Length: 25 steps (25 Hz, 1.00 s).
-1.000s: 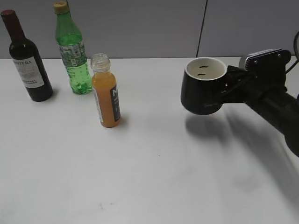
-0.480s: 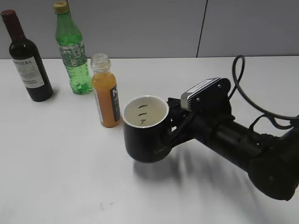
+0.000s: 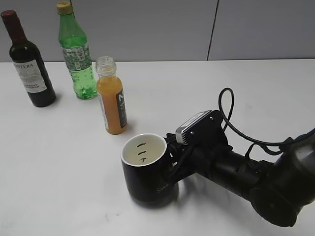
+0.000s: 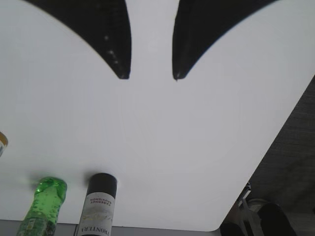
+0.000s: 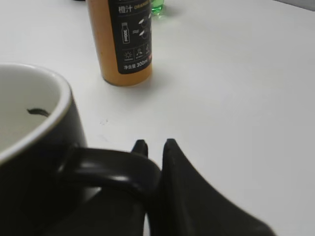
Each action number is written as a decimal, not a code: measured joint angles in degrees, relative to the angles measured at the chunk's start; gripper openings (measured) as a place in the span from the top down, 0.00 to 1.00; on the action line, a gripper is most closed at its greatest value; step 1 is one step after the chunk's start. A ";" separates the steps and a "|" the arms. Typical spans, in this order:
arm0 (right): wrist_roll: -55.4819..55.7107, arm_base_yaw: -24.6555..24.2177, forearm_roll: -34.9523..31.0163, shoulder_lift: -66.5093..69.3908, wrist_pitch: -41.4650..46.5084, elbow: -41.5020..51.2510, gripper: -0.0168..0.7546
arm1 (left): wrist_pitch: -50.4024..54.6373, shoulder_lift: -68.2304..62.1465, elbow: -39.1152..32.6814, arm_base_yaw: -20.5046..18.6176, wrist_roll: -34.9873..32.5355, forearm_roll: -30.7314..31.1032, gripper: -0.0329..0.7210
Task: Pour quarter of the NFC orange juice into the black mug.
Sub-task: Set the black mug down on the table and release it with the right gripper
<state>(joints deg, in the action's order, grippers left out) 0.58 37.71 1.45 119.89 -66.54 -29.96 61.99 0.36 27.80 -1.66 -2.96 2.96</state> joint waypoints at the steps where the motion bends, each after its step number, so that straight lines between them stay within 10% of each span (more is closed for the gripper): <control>1: 0.20 0.00 0.09 0.20 -0.08 0.00 0.91 | 0.00 0.00 0.00 0.00 0.00 0.00 0.65; 25: 0.98 0.06 0.20 2.27 -2.09 -1.11 0.89 | 0.00 0.00 0.00 0.00 0.00 0.00 0.65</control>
<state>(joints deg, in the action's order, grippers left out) 1.57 37.77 1.65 122.16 -68.63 -31.07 61.99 0.36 27.80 -1.66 -2.96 2.96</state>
